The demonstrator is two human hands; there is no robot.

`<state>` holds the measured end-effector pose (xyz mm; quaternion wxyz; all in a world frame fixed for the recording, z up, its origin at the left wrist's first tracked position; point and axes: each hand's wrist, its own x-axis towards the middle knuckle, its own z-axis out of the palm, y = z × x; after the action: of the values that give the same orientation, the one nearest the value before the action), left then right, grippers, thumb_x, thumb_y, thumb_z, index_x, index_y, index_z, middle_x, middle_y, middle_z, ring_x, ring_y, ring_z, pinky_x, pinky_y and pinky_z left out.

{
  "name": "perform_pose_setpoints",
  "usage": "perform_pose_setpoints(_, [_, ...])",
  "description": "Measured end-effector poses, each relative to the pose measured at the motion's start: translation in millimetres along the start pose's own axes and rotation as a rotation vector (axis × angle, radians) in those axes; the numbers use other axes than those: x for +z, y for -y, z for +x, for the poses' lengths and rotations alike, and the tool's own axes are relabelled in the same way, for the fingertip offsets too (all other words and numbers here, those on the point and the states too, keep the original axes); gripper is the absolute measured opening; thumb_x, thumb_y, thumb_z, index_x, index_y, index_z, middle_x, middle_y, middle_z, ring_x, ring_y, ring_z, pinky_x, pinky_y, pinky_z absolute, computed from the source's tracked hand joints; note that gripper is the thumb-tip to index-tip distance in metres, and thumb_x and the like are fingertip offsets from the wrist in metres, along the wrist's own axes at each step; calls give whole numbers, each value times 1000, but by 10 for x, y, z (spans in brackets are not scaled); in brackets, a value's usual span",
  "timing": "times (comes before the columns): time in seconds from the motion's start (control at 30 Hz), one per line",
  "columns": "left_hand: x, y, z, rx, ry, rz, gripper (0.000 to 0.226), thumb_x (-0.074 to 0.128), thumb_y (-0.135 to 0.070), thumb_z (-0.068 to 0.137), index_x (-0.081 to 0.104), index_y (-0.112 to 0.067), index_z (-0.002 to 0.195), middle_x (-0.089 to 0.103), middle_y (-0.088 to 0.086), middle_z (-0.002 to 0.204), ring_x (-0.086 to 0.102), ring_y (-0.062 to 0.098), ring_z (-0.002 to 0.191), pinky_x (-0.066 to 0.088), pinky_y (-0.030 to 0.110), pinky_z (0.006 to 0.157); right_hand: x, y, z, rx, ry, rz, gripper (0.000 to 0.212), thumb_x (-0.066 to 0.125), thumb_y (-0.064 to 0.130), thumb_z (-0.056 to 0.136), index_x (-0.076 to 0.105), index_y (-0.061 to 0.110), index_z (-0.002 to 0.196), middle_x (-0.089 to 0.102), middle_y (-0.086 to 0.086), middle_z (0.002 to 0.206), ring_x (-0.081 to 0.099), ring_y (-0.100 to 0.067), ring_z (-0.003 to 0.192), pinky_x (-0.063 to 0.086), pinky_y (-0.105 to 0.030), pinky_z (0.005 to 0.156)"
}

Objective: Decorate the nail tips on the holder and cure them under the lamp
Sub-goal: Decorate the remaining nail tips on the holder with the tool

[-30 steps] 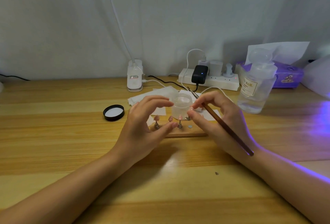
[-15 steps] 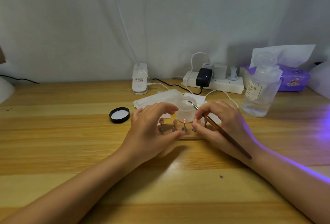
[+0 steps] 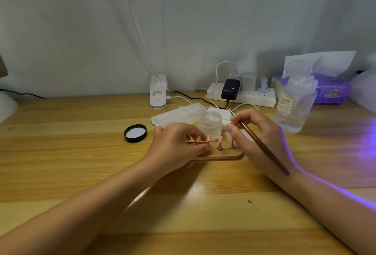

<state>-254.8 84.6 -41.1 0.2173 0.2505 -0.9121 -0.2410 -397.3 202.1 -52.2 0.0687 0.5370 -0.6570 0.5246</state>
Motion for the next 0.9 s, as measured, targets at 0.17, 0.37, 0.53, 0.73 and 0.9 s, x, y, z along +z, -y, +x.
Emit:
perform_pose_setpoints(0.17, [25,-52,21,-6,-1,-44,10,71,-37,76,65,-35,84,54,-24,73,45,-7,78,38,44,93,4,-6,-2,-22,-2,4,25,64,17,84,51,39,83,60,16,83,56,-2,85,44,-15,72])
perform_pose_setpoints(0.37, [58,-112,-56,149,-104,-42,8,70,-25,78,63,-30,77,61,-16,86,52,8,93,34,44,93,-10,-10,2,1,-16,56,18,63,22,83,54,37,82,63,11,82,58,-3,81,45,-14,70])
perform_pose_setpoints(0.53, [13,-60,-133,352,-252,-139,9,72,-12,77,64,-17,79,63,-12,96,59,7,95,45,45,85,-9,26,4,72,-22,141,18,54,48,75,59,33,81,65,11,77,59,-2,76,46,-17,71])
perform_pose_setpoints(0.73, [11,58,-213,322,-355,-302,8,70,-5,77,69,-11,84,69,-5,80,62,4,79,43,9,71,-21,47,-2,77,-6,228,17,55,42,77,64,28,81,67,9,76,60,-3,74,43,-7,68])
perform_pose_setpoints(0.9, [31,63,-195,370,-380,-356,17,68,-16,75,69,-14,92,68,-5,82,62,8,77,48,30,68,-20,8,-2,26,-95,276,32,50,34,82,70,9,83,65,8,71,62,1,72,45,-11,73])
